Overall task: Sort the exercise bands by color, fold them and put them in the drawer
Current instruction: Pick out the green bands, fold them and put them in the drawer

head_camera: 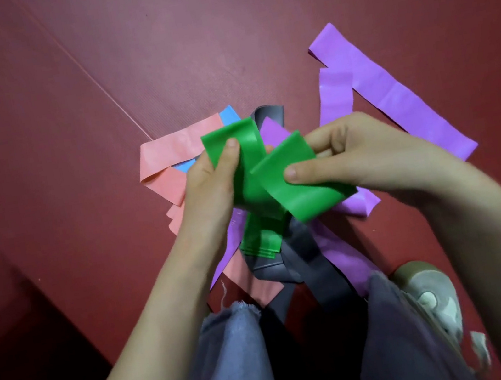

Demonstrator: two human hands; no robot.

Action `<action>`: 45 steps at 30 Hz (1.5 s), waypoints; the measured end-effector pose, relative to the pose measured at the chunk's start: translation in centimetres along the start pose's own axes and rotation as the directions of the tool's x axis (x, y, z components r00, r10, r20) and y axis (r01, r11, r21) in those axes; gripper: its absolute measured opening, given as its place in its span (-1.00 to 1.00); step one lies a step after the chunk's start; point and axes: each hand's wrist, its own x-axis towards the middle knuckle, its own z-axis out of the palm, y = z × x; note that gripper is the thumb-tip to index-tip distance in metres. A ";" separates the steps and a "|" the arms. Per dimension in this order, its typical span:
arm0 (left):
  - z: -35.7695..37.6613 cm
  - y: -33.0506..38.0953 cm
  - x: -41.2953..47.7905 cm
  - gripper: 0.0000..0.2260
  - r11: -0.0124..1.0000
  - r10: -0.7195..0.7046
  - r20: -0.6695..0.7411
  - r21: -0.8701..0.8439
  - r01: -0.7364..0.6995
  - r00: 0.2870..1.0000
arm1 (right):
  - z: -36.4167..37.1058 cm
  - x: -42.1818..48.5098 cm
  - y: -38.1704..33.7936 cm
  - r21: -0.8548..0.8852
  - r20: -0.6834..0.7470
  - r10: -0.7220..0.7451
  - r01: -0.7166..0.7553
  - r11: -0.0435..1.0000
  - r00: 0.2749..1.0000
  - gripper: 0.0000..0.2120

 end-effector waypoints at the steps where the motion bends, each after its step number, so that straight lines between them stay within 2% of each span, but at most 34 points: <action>1: 0.1 0.0 0.0 -0.80 1.000 0.005 -0.009 -0.001 -0.005 1.000 | 0.2 -0.3 -0.7 0.032 0.019 -0.019 0.018 0.999 1.000 -0.87; 4: 0.4 0.3 -0.2 -0.77 0.998 -0.013 0.002 -0.067 0.013 1.000 | 1.1 0.0 -1.4 0.144 -0.069 -0.112 0.121 0.982 0.991 -0.86; 7: 0.8 0.4 -0.2 -0.82 0.992 -0.018 0.038 -0.124 0.023 0.999 | 2.8 1.5 0.0 0.097 -0.236 -0.113 0.139 0.986 0.965 -0.78; 12: 0.8 -0.2 0.1 -0.71 0.996 0.029 -0.040 -0.080 -0.032 0.999 | 4.8 2.7 1.5 0.091 -0.431 -0.131 0.188 0.978 0.893 -0.68; 14: 1.1 -0.2 0.0 -0.68 0.992 -0.010 -0.009 -0.123 0.009 1.000 | 4.7 2.7 1.6 0.070 -0.481 -0.135 0.192 0.979 0.866 -0.67; 17: 1.5 -0.1 0.0 -0.48 0.973 -0.095 0.083 -0.204 0.110 0.992 | 4.6 2.5 1.7 -0.011 -0.530 -0.157 0.179 0.984 0.833 -0.66; 20: 2.1 0.2 -0.4 -0.58 0.993 -0.060 0.056 -0.097 0.066 0.997 | 4.5 2.4 2.1 -0.116 -0.544 -0.201 0.164 0.980 0.815 -0.67; 23: 2.3 0.3 -0.7 -0.81 0.999 0.037 0.060 -0.034 -0.035 0.998 | 4.7 2.2 2.3 -0.205 -0.530 -0.261 0.177 0.963 0.806 -0.72; 27: 2.4 0.3 -0.6 -0.81 0.997 0.073 0.070 0.003 -0.073 0.995 | 4.7 2.1 2.6 -0.210 -0.553 -0.280 0.193 0.958 0.785 -0.68; 31: 2.5 0.3 -0.7 -0.83 0.999 0.040 0.053 0.002 -0.040 0.998 | 4.7 2.1 2.8 -0.210 -0.586 -0.291 0.205 0.956 0.757 -0.67; 35: 2.3 0.8 -1.1 -0.79 0.994 0.084 0.047 0.061 -0.087 0.995 | 5.0 1.7 2.3 -0.286 -0.600 -0.319 0.176 0.942 0.733 -0.66; 40: 2.8 3.5 -3.1 -0.80 0.974 0.212 0.088 0.057 -0.217 0.973 | 4.8 -0.5 -0.4 -0.383 -0.545 -0.391 0.194 0.903 0.742 -0.67; 45: 3.7 8.4 -6.1 -0.87 0.938 0.330 0.094 0.083 -0.338 0.939 | 4.2 -4.5 -4.8 -0.276 -0.446 -0.408 0.311 0.909 0.796 -0.70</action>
